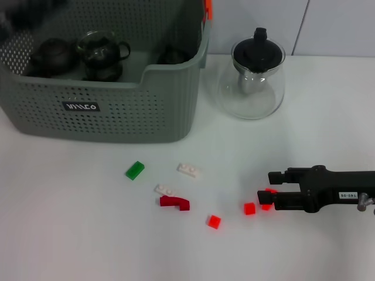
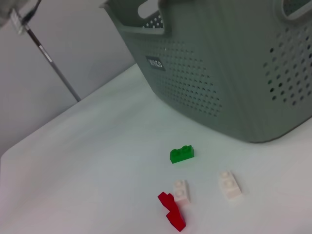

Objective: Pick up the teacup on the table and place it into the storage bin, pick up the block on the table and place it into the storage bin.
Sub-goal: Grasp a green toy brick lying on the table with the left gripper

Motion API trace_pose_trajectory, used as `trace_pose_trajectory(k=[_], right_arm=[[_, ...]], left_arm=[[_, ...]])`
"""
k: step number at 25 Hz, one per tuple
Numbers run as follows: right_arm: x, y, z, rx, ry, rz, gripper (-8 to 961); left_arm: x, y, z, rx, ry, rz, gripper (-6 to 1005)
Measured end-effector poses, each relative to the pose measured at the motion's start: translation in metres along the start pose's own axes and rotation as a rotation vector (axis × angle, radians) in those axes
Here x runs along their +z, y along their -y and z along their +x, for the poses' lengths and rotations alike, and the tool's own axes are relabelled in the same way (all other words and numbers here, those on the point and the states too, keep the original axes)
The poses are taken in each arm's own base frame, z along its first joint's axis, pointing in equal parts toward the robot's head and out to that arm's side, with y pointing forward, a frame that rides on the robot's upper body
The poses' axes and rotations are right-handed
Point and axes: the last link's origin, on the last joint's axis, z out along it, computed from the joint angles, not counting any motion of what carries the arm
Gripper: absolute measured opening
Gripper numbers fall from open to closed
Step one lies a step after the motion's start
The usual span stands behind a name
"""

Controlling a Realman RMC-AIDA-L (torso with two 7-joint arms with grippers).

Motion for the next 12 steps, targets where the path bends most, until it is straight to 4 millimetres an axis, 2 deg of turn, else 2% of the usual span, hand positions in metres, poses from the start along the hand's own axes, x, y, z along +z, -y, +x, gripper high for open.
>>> trace_pose_trajectory(k=[1, 6, 9, 12], right_arm=[[0.0, 0.0, 0.0, 0.0, 0.0, 0.0, 738], [0.001, 0.0, -0.001, -0.004, -0.001, -0.003, 737], [0.002, 0.0, -0.002, -0.002, -0.002, -0.003, 737], [0.002, 0.001, -0.002, 0.001, -0.002, 0.003, 736]], left_arm=[[-0.009, -0.007, -0.009, 0.038, -0.003, -0.039, 789], [-0.049, -0.043, -0.073, 0.272, 0.013, -0.119, 796], [-0.061, -0.058, -0.109, 0.334, 0.066, -0.13, 796], [-0.067, -0.063, -0.139, 0.324, 0.136, -0.115, 795]])
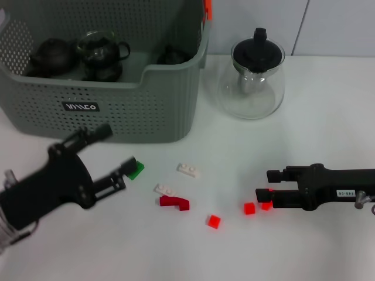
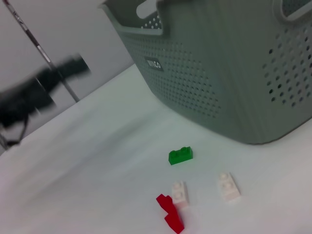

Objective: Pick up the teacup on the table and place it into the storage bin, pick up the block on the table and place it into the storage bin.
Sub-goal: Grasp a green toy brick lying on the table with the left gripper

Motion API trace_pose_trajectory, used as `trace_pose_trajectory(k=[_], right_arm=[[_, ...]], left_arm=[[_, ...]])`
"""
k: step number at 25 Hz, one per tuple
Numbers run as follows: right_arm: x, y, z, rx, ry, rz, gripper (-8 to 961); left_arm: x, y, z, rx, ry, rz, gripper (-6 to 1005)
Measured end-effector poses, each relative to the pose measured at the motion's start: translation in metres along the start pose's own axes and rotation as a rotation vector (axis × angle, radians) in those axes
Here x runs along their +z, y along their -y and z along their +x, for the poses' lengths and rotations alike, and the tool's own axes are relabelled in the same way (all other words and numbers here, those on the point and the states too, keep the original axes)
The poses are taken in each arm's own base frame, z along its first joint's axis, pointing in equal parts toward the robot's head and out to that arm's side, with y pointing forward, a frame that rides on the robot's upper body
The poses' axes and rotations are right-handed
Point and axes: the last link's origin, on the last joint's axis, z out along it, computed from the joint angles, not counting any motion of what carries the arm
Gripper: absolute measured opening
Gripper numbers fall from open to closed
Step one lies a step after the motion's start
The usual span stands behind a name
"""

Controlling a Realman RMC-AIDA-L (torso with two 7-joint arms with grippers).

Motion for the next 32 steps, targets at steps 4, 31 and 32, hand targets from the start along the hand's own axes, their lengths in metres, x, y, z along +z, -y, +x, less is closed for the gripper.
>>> trace_pose_trajectory(k=[4, 31, 32], right_arm=[[0.001, 0.001, 0.0, 0.002, 0.0, 0.007, 736], [-0.001, 0.001, 0.004, 0.011, 0.0, 0.013, 738], [0.0, 0.001, 0.003, 0.01, -0.001, 0.012, 738]], left_arm=[[0.009, -0.005, -0.03, -0.032, 0.127, 0.018, 796], [0.04, 0.019, -0.069, -0.014, 0.354, 0.179, 528], [0.04, 0.02, -0.07, -0.014, 0.363, 0.189, 500]])
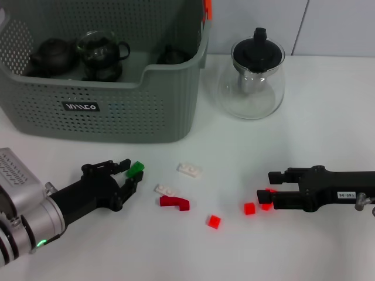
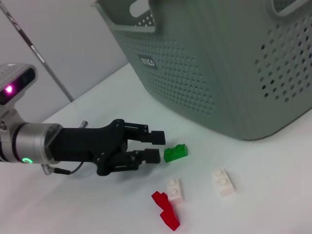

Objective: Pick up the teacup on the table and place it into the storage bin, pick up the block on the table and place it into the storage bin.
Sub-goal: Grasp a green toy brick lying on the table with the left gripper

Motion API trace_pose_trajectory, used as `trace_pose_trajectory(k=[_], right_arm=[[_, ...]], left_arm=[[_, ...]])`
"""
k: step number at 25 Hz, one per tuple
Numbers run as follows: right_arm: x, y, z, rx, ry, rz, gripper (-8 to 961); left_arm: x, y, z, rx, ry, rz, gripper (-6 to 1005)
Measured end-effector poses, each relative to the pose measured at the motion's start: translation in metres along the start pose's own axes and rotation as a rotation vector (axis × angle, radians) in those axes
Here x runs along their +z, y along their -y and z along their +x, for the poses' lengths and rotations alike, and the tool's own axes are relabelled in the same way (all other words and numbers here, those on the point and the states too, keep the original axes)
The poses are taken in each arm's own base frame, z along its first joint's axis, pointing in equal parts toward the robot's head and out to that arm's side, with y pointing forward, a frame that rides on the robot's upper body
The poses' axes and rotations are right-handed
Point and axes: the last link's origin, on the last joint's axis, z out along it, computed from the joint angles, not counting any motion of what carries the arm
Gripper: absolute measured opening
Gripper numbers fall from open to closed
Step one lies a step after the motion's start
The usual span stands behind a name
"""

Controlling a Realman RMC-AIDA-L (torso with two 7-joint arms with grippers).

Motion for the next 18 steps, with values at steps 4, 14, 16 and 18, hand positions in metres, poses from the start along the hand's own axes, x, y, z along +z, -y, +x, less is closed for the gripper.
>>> trace_pose_trajectory(k=[4, 14, 16, 18], right_arm=[[0.0002, -0.0001, -0.0002, -0.001, -0.001, -0.001, 736], [-0.0005, -0.0001, 0.0017, 0.003, 0.001, 0.001, 737], [-0.0005, -0.0001, 0.0017, 0.003, 0.0, 0.001, 737], [-0.0006, -0.0001, 0.0019, 0.004, 0.0, 0.001, 736]], left_arm=[[0.0023, 0.0018, -0.0048, 0.01, 0.032, 0.025, 391], [0.0058, 0.004, -0.0045, -0.001, 0.035, 0.051, 328], [0.0063, 0.0038, -0.0047, -0.001, 0.035, 0.052, 331], [0.0064, 0.0035, -0.005, 0.0, 0.033, 0.056, 336]])
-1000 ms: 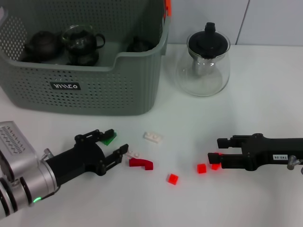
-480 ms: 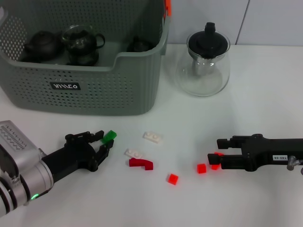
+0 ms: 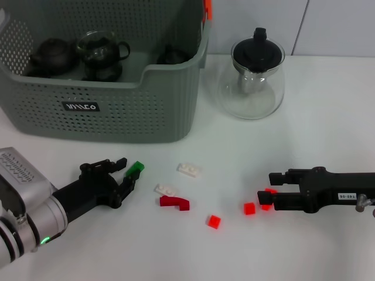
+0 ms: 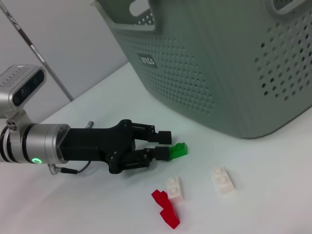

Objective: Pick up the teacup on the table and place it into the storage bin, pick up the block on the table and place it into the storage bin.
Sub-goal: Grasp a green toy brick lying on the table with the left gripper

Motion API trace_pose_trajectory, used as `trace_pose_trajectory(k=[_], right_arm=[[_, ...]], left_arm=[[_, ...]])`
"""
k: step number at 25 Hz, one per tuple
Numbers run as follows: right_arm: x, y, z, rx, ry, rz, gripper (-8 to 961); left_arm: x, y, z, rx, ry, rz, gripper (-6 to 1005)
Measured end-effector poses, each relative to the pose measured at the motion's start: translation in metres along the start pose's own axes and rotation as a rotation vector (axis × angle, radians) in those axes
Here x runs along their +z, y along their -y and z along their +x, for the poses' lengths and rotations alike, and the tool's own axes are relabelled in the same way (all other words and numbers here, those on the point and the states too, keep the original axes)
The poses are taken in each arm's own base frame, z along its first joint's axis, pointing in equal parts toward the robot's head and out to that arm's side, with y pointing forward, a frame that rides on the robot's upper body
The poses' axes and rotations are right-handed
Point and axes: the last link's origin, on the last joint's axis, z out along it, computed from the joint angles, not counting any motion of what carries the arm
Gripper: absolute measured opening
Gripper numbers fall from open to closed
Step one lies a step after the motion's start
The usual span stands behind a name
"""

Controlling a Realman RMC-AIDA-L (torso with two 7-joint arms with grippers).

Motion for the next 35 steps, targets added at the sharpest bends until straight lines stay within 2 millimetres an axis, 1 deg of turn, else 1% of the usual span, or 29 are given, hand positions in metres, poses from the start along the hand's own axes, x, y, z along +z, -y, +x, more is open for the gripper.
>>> trace_pose_trajectory(k=[5, 10, 21, 29, 35], right_arm=[[0.0001, -0.0001, 0.0003, 0.001, -0.001, 0.0, 736], [-0.0001, 0.0, 0.0003, 0.002, 0.0, 0.0, 737], [0.0003, -0.0001, -0.0002, 0.001, -0.001, -0.001, 737], [0.0, 0.0, -0.0001, 0.002, 0.0, 0.0, 737], [-0.0002, -0.0001, 0.0003, 0.004, 0.001, -0.001, 737]], left_arm=[[0.0009, -0.0027, -0.0009, 0.012, -0.02, 0.021, 359], [0.0011, -0.0023, -0.0027, 0.022, -0.01, 0.03, 544], [0.0048, -0.0037, -0.0053, 0.03, 0.013, 0.032, 536], [0.0053, -0.0055, -0.0061, 0.057, 0.013, 0.031, 355], [0.0036, -0.0055, -0.0052, 0.038, -0.007, 0.043, 248]])
